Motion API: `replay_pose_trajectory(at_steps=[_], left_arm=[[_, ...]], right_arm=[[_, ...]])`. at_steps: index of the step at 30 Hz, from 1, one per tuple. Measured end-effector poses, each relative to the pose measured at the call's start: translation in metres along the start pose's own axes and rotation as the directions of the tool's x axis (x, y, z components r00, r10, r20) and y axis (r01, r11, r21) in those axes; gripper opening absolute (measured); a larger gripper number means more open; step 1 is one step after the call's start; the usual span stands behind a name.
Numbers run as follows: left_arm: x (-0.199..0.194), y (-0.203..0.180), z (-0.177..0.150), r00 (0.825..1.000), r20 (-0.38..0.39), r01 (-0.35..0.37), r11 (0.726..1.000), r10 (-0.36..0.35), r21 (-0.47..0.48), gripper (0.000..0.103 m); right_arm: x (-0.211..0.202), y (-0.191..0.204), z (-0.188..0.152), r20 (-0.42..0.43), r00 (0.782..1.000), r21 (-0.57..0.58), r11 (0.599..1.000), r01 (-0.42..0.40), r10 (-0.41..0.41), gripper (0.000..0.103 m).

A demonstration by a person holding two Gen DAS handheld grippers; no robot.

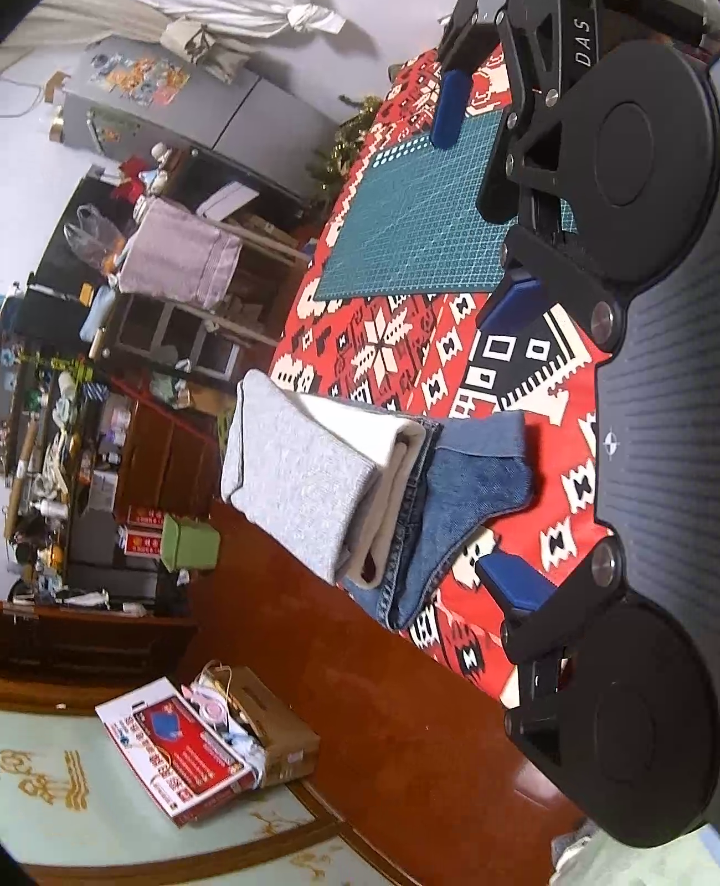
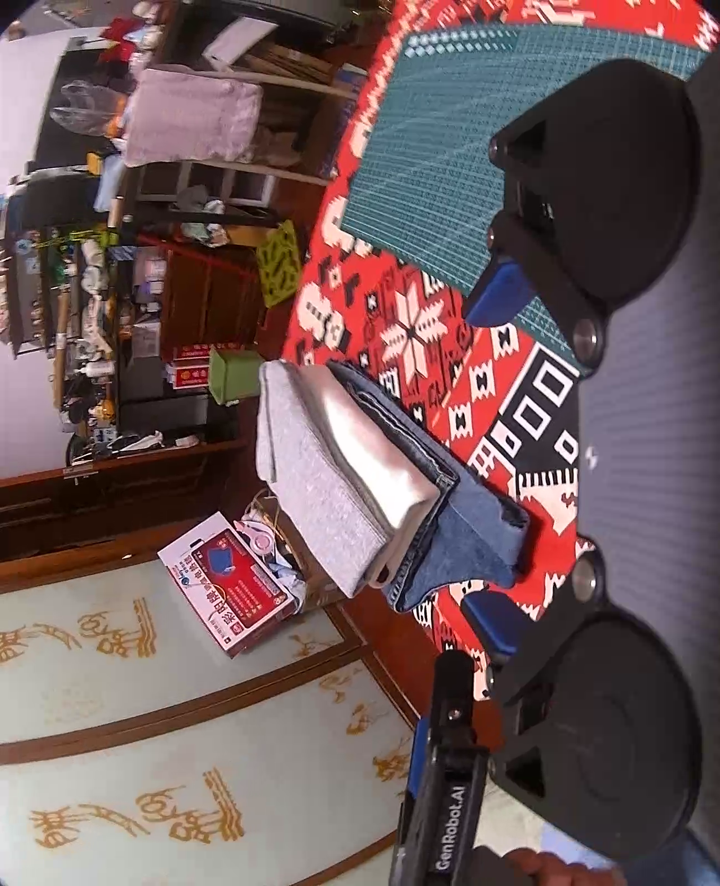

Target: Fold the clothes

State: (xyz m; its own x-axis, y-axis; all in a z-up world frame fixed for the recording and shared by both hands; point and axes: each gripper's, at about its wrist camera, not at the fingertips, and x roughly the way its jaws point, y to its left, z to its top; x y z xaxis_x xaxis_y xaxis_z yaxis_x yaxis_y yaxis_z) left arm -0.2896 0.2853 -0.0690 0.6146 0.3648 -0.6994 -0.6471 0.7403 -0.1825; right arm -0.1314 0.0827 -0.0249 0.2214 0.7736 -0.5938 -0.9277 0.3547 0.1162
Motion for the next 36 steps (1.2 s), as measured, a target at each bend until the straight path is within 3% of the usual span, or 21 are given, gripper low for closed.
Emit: replay_pose_trajectory(at_steps=[4,7,13,16,22,26,32,36], left_arm=[[-0.012,-0.003,-0.002,0.999,0.016,-0.051,0.999,0.051,0.007,0.088],[-0.022,-0.007,-0.002,0.996,0.026,-0.084,0.996,0.083,0.018,0.088],[-0.031,-0.017,0.001,0.997,0.019,-0.073,0.995,0.072,0.062,0.088],[-0.037,-0.019,0.002,0.997,0.044,-0.071,0.997,0.07,0.036,0.088],[-0.043,-0.023,0.004,0.994,0.048,-0.098,0.995,0.097,0.014,0.088],[-0.042,-0.028,0.002,0.981,0.072,-0.186,0.981,0.183,0.047,0.088],[-0.041,-0.026,0.001,0.978,0.066,-0.202,0.979,0.2,0.036,0.088],[-0.039,-0.024,0.001,0.978,0.053,-0.202,0.979,0.2,0.03,0.088]], right_arm=[[-0.01,0.012,0.004,-0.012,0.996,-0.043,0.995,0.085,-0.085,0.102],[-0.018,0.013,0.008,-0.003,0.997,-0.031,0.996,0.083,-0.083,0.103],[-0.035,0.015,0.022,0.006,0.991,0.037,0.991,0.132,-0.132,0.103],[-0.039,0.018,0.031,-0.014,0.983,0.041,0.982,0.183,-0.182,0.103],[-0.034,0.024,0.042,-0.122,0.976,-0.019,0.984,0.177,-0.178,0.103],[-0.031,0.031,0.042,-0.119,0.968,-0.021,0.975,0.221,-0.221,0.103],[-0.025,0.033,0.04,-0.152,0.967,0.041,0.976,0.213,-0.205,0.103],[-0.022,0.04,0.036,-0.152,0.961,0.008,0.972,0.234,-0.23,0.103]])
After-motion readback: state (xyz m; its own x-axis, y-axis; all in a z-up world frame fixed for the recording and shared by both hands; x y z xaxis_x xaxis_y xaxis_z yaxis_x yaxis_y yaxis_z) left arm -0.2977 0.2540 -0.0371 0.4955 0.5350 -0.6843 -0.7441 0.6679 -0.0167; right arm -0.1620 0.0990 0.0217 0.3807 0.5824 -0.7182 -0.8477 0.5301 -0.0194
